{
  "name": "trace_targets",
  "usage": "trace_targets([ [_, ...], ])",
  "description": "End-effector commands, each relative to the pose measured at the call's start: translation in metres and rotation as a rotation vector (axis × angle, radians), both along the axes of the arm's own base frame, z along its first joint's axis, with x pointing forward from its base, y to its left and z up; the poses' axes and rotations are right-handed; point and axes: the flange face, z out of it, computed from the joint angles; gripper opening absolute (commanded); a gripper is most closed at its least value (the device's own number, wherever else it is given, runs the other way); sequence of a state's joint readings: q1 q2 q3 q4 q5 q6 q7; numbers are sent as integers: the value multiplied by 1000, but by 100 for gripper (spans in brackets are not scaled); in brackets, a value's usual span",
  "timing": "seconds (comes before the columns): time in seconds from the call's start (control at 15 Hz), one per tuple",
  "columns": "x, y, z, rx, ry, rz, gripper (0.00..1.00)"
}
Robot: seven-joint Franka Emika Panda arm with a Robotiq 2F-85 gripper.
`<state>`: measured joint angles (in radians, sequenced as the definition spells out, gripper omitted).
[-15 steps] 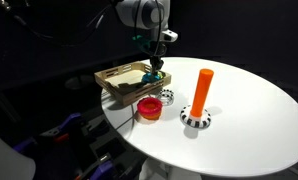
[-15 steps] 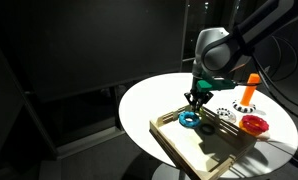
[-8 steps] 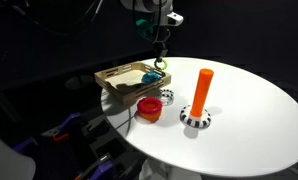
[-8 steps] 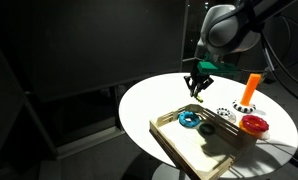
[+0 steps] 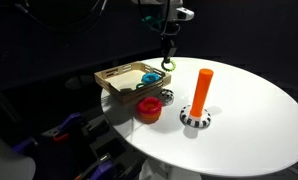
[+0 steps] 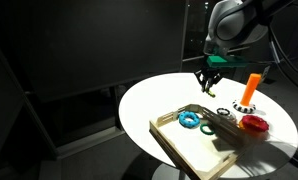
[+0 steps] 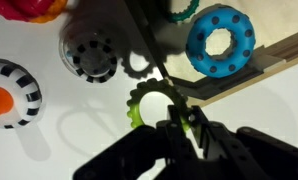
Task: Put the green ring on the table
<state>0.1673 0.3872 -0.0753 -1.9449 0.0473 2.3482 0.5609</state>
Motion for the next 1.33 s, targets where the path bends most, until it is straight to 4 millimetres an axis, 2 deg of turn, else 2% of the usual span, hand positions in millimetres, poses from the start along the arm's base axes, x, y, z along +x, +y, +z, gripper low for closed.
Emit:
trace_targets([
  [0.0,-10,-22,-3,-64,57,-29,4],
  [0.33,-23,-38,-22,-106,133,-30,4],
  [0.93,-45,-44,-55,-147,209,-15,5],
  [1.27,-46,-42,-69,-179,217,-1,5],
])
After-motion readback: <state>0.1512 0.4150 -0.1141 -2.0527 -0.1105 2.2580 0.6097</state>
